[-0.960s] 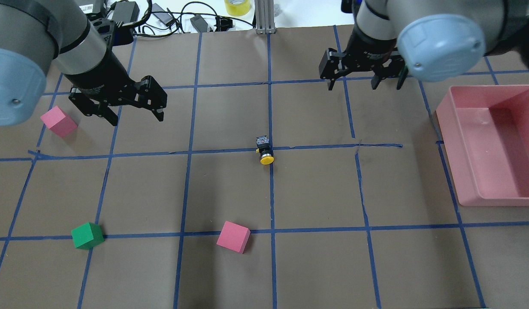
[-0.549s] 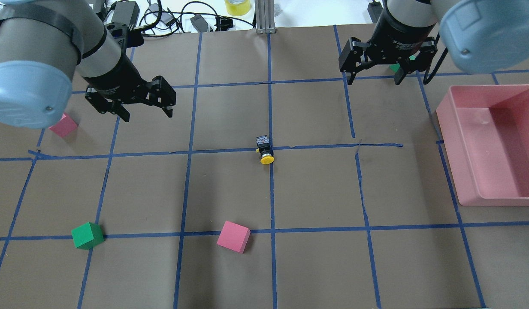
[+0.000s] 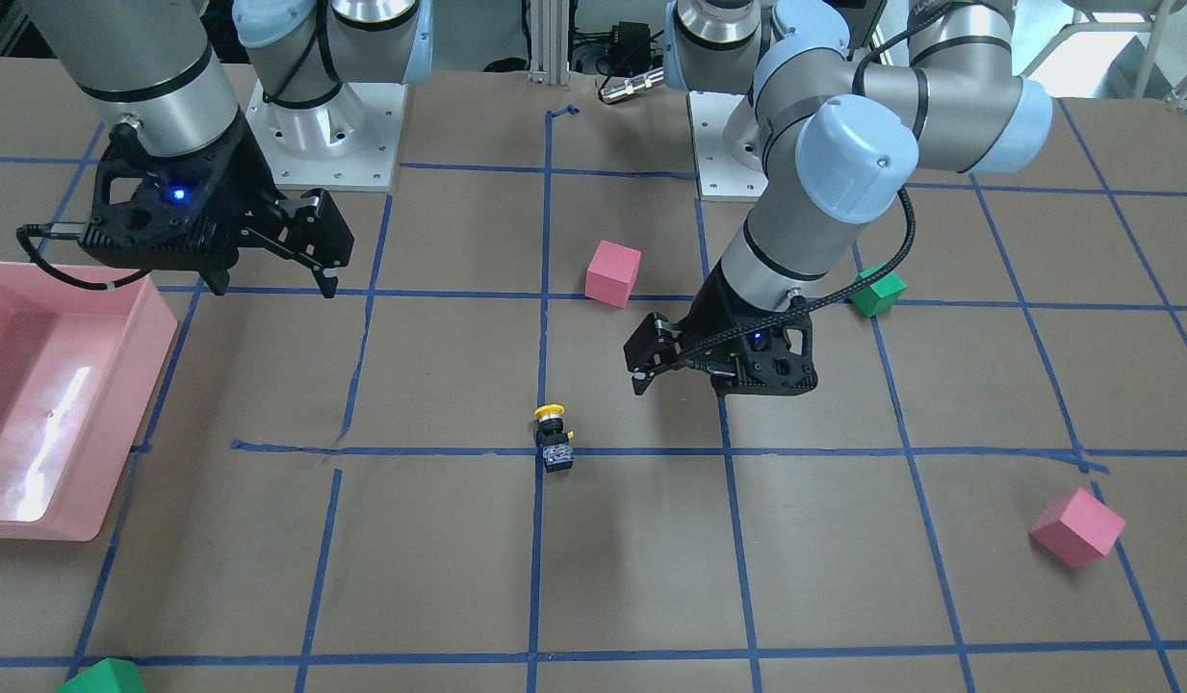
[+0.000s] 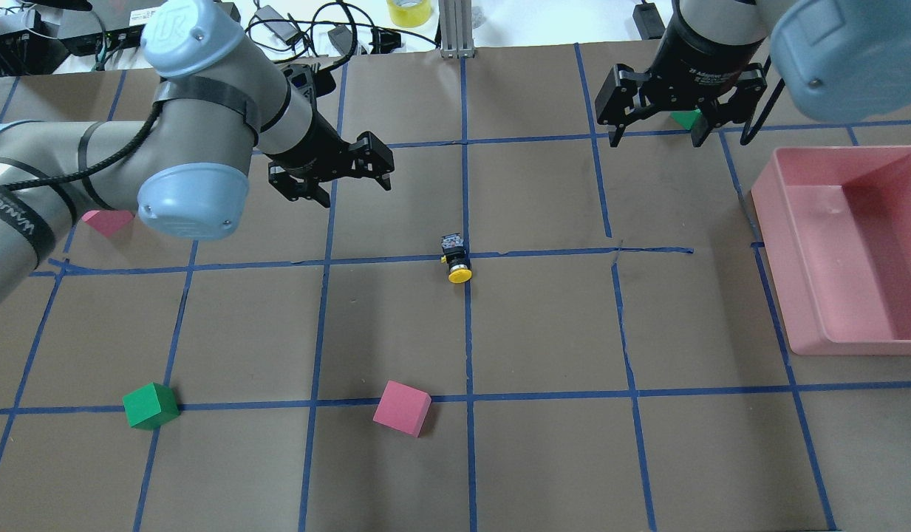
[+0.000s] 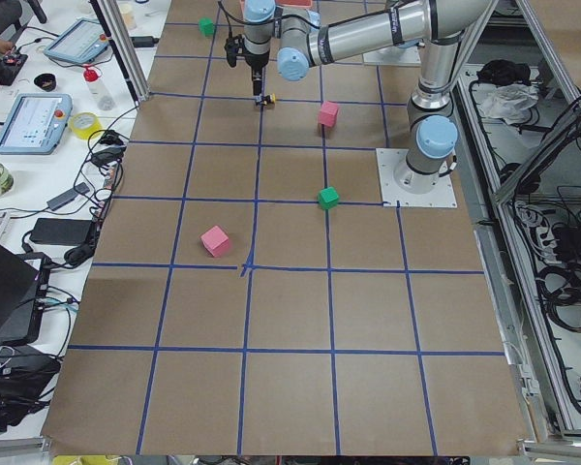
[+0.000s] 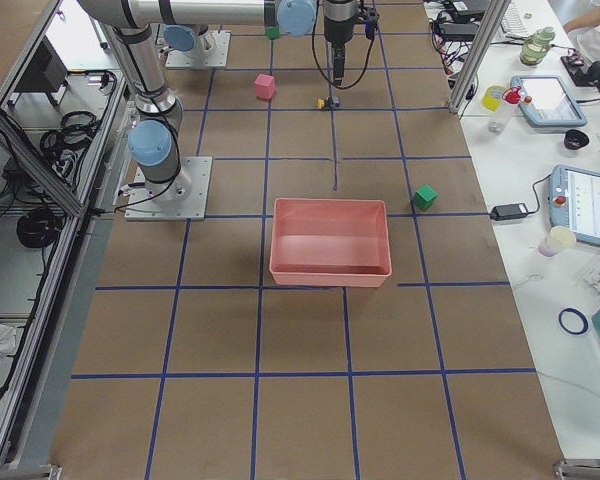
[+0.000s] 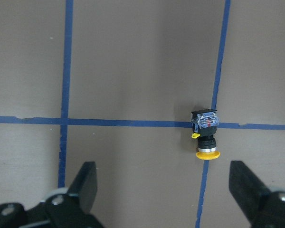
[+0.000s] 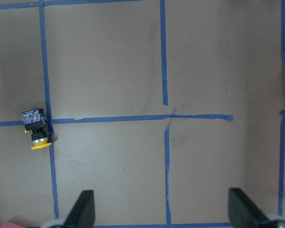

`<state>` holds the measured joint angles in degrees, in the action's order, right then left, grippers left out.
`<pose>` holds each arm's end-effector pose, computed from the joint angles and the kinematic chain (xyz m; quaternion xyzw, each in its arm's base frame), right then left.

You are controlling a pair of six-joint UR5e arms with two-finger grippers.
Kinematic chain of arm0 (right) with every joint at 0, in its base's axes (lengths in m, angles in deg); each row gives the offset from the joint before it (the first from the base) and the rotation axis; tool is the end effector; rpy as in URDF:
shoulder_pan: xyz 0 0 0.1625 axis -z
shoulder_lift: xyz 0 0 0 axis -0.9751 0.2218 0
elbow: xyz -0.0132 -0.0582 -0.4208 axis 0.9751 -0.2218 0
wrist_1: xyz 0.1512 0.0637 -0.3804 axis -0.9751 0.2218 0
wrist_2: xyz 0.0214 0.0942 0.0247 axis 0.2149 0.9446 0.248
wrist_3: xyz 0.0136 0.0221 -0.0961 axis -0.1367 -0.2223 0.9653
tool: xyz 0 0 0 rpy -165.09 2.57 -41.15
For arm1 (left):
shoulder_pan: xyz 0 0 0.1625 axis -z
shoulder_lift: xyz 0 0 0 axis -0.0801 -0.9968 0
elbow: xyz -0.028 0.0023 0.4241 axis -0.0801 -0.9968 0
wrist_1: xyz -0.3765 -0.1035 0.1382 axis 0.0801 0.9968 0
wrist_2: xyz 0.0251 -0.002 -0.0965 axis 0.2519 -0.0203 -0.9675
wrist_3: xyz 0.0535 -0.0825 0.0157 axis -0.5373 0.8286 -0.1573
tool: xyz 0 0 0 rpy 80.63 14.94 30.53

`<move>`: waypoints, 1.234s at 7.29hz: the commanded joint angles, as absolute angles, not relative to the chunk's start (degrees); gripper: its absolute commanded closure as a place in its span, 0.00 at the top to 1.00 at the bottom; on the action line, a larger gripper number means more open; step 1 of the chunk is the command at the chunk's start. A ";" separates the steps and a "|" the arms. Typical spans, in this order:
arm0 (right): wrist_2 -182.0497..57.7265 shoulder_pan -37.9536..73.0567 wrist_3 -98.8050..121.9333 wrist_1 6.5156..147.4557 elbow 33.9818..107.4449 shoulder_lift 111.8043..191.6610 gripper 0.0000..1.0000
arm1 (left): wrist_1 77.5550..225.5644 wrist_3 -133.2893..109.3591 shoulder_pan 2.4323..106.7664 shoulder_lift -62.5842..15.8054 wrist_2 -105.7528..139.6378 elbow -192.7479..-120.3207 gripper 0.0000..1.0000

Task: Align button upright
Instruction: 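Reach the left gripper over the switch lying on the table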

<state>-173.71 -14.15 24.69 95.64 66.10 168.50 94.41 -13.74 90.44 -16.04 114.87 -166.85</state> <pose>0.1480 -0.5200 0.4821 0.0173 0.9993 -0.0315 0.0141 -0.2053 -0.5451 0.3380 0.0608 -0.9891 0.0443 0.1267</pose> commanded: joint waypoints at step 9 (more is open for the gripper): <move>-174.92 -14.05 24.02 95.34 66.58 168.41 1.00 | 77.64 0.55 101.48 -33.67 119.42 -166.81 0.98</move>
<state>-174.93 -14.05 24.19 95.33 66.56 168.48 77.98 -0.07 100.68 -32.28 119.41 -166.82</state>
